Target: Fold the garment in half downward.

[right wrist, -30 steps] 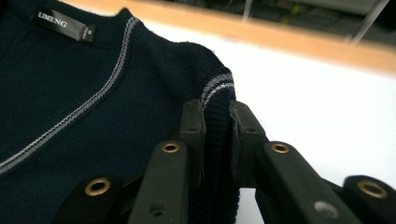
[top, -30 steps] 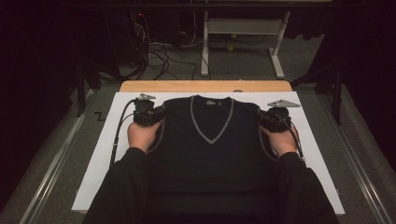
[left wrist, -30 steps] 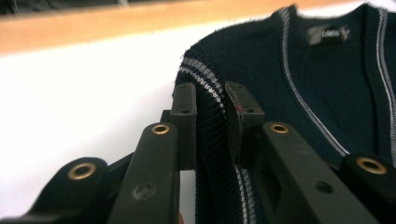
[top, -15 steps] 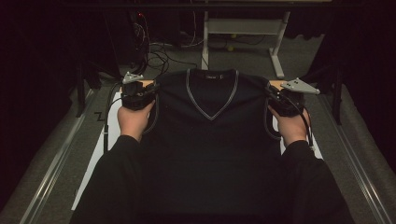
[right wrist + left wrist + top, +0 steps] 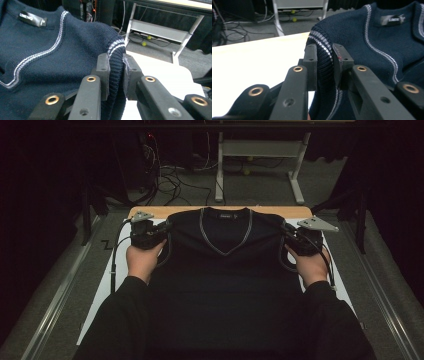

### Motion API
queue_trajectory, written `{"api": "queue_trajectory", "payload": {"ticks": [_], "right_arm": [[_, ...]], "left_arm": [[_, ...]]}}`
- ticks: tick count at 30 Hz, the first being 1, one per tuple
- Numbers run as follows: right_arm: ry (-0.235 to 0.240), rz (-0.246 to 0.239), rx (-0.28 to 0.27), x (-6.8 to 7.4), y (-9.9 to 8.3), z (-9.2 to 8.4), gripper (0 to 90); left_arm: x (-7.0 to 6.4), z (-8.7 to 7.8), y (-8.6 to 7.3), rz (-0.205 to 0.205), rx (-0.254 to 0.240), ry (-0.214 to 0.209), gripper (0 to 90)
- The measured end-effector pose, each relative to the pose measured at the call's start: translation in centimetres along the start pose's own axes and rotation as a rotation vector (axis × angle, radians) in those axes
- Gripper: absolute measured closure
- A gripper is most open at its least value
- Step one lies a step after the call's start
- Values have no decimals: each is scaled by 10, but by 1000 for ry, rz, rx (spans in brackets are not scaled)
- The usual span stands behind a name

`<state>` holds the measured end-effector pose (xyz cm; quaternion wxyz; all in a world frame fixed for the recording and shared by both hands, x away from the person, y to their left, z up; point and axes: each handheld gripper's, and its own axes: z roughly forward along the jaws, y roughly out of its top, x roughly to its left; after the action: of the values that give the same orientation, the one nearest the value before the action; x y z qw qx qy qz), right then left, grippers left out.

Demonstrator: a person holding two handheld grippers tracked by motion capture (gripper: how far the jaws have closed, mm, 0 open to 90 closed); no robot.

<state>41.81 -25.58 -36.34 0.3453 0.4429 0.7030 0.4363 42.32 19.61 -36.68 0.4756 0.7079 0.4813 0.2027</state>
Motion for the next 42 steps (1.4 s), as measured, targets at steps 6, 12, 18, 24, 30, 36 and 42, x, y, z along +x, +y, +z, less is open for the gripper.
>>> {"api": "queue_trajectory", "payload": {"ticks": [6,12,18,24,30,36,42], "right_arm": [[30,4,-15,4,-15,-17,784],[70,6,-25,10,-39,-38,784],[103,-25,-21,19,-67,-60,784],[133,-11,-17,27,-95,-79,784],[146,-21,-7,36,-115,-97,784],[172,-29,-9,42,-126,-121,784],[190,-37,17,47,-137,-141,782]], "left_arm": [[-3,-16,-20,10,-9,-51,715],[-13,-39,-45,30,-14,-107,714],[-23,-54,-80,36,6,-146,714],[-29,-62,-110,26,41,-173,714],[-37,-77,-129,46,64,-190,714],[-47,-100,-147,67,72,-231,713],[-52,-112,-158,49,113,-263,712]]}}
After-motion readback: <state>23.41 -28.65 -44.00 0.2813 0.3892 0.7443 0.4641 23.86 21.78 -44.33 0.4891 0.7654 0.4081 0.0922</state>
